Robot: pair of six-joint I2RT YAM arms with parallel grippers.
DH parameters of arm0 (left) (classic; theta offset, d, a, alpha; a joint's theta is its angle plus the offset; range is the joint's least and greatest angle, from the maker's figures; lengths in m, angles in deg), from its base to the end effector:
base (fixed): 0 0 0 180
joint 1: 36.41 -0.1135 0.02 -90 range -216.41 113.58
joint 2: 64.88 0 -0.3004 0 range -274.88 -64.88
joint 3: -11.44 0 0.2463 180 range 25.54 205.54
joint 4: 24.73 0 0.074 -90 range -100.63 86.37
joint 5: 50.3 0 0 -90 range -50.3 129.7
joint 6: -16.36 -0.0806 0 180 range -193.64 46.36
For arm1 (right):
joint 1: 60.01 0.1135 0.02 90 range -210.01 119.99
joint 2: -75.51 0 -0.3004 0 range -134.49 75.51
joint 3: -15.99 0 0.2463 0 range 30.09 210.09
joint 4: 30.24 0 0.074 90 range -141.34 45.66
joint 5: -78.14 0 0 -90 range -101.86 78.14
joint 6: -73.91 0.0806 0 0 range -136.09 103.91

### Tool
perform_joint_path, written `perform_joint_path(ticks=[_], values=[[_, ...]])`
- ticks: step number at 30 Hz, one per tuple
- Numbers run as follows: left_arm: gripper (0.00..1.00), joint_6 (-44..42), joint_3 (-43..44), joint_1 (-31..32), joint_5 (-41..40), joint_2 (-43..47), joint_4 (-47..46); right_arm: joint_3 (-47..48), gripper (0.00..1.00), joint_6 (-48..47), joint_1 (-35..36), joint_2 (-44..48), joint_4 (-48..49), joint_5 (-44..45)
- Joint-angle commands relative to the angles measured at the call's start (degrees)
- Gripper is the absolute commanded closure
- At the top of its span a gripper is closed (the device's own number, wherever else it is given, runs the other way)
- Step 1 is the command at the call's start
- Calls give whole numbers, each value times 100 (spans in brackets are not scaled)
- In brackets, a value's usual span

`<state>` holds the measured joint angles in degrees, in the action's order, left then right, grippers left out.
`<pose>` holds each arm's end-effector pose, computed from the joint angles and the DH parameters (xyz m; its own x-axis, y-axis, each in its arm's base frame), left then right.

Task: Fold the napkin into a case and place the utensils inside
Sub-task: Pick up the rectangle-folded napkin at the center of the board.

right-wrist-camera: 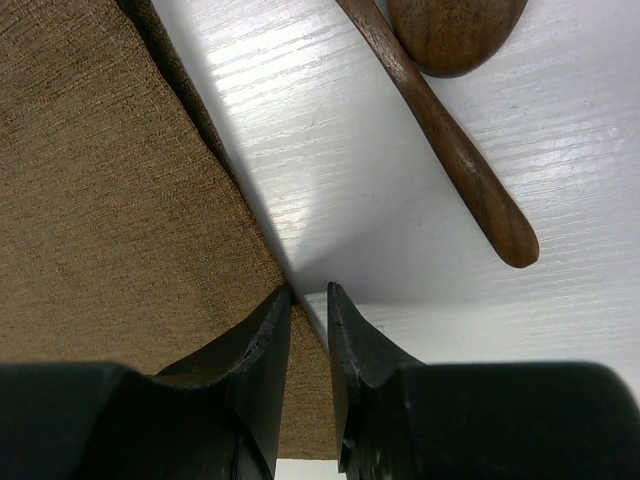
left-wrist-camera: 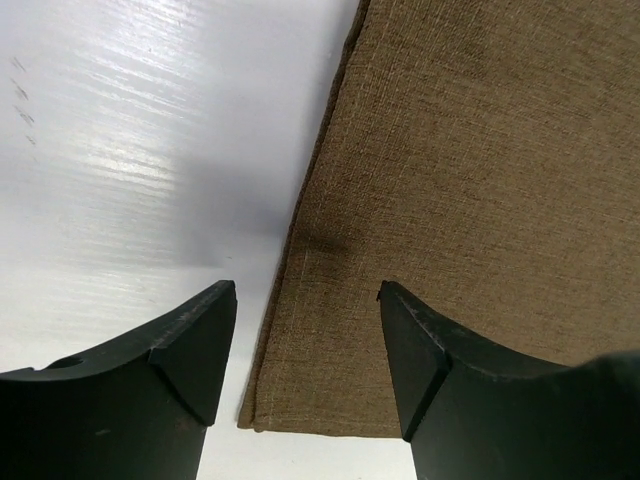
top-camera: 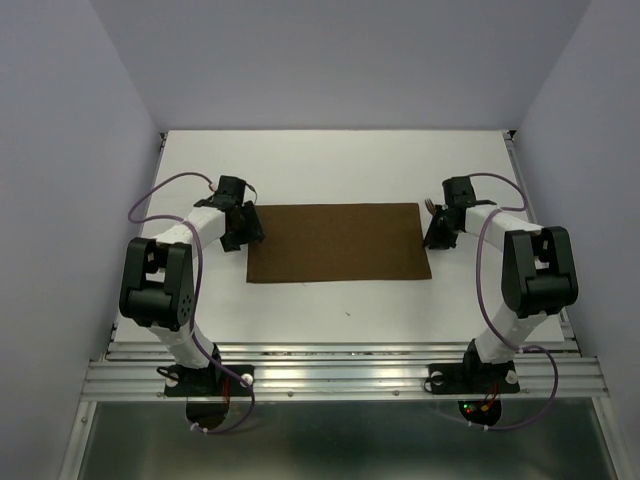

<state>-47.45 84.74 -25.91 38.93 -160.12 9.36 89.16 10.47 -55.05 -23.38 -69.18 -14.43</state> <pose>0.3564 -0.0650 0.1924 -0.8089 -0.2989 -0.5063 -0.2030 0.9502 -0.2366 0.3528 0.0342 0.1638 -0.8525 0.3744 -0.3647 0.3082 0.9237 0.2276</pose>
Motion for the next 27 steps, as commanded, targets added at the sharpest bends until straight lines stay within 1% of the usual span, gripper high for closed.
perform_joint_path(ticks=[1,5,6,9,12,14,15,17,18,19,21,22,25,27], values=[[30,26,-198,31,-37,-73,-12,-97,73,15,41,-60,234,-103],[35,96,-382,31,252,-223,-240,-115,73,24,41,-69,252,-139],[42,122,-452,31,349,-310,-319,-115,73,15,41,-60,260,-156],[52,149,-514,57,394,-434,-373,-132,73,24,41,-60,260,-165],[58,193,-567,136,368,-530,-434,-132,73,24,41,-43,269,-174],[60,228,-559,180,359,-548,-443,-132,73,24,41,-51,269,-174],[65,228,-559,198,368,-566,-443,-124,73,24,41,-51,269,-183],[69,263,-541,215,359,-601,-452,-124,73,33,41,-69,278,-200],[78,263,-532,224,350,-627,-461,-132,73,41,93,-69,278,-200],[81,272,-532,224,341,-636,-461,-132,73,42,94,-69,278,-200],[90,272,-523,224,298,-645,-452,-141,73,50,94,-69,287,-200],[100,281,-497,224,228,-636,-426,-141,73,50,94,-69,287,-192],[100,316,-471,224,139,-470,-356,-141,73,50,94,-60,287,-191],[100,351,-401,224,-194,-260,-242,-141,73,42,94,-43,287,-183]])
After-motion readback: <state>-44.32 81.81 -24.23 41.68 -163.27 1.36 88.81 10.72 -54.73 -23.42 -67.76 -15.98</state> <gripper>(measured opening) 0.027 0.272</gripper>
